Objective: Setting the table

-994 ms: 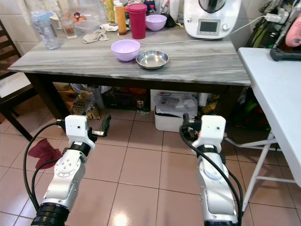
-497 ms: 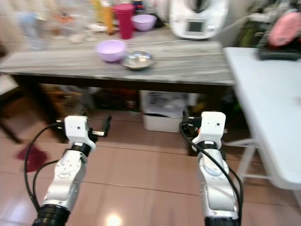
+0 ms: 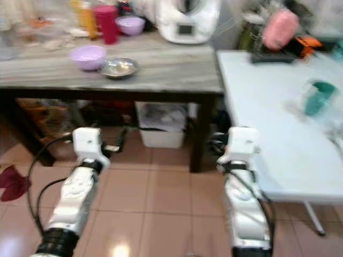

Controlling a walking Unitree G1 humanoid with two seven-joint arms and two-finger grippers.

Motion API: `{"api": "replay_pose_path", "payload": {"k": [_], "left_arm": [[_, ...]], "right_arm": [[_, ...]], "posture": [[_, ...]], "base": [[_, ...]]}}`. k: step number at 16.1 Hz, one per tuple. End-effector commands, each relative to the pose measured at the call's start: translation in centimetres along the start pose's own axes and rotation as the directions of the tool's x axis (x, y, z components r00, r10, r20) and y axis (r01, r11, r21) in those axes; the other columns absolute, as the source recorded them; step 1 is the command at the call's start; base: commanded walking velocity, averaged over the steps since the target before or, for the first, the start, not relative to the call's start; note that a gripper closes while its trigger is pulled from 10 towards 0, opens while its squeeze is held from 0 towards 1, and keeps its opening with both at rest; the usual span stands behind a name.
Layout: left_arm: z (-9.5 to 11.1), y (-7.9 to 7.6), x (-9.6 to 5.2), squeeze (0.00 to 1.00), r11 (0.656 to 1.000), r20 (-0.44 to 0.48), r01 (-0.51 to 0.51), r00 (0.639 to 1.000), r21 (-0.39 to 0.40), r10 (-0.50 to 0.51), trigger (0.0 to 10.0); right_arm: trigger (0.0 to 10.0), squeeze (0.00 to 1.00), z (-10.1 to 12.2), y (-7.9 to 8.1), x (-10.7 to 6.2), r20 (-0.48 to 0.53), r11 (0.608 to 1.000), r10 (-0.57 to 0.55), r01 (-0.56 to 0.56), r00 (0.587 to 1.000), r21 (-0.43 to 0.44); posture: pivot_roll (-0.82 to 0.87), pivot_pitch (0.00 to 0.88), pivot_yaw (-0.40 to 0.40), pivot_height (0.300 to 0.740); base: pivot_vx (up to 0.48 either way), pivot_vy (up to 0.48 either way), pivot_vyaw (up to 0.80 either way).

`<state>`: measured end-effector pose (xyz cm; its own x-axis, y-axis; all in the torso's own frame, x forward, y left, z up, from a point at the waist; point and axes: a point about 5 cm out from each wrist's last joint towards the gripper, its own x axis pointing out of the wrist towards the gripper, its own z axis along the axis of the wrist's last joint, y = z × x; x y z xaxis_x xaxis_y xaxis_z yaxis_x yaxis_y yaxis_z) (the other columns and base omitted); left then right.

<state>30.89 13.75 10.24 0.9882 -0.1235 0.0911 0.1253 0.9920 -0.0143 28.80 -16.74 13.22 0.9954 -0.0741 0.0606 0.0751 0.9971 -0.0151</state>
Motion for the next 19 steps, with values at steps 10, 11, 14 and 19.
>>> {"api": "replay_pose_path", "payload": {"k": [10,11,14,19], "left_arm": [[-0.22,-0.02,-0.08,0.0,1.0,-0.012,-0.006,1.0,0.001,0.006,10.0],[-0.21,-0.04,-0.02,0.0,1.0,-0.011,-0.007,1.0,0.001,0.007,10.0],[-0.15,-0.18,0.17,0.0,1.0,-0.009,-0.003,1.0,0.001,0.003,10.0],[-0.15,-0.4,0.34,0.0,1.0,-0.007,0.002,1.0,-0.006,-0.002,10.0]], "right_arm": [[10.0,0.0,0.25,-0.39,0.5,0.01,1.0,0.0,0.0,1.0,-0.01],[10.0,0.0,0.26,-0.42,0.55,0.011,1.0,0.001,-0.001,1.0,-0.01],[10.0,0.0,0.35,-0.53,0.63,0.016,1.0,0.002,-0.002,1.0,-0.01],[10.0,0.0,0.36,-0.66,0.57,0.022,1.0,0.0,0.0,1.0,-0.01]], "posture": [[-0.21,0.089,0.037,0.74],[-0.21,0.087,0.037,0.74],[-0.22,0.08,0.039,0.74],[-0.23,0.076,0.039,0.74]], "base": [[0.0,-0.368,0.0],[0.0,-0.368,0.0],[0.0,-0.369,0.0],[0.0,-0.367,0.0]]}}
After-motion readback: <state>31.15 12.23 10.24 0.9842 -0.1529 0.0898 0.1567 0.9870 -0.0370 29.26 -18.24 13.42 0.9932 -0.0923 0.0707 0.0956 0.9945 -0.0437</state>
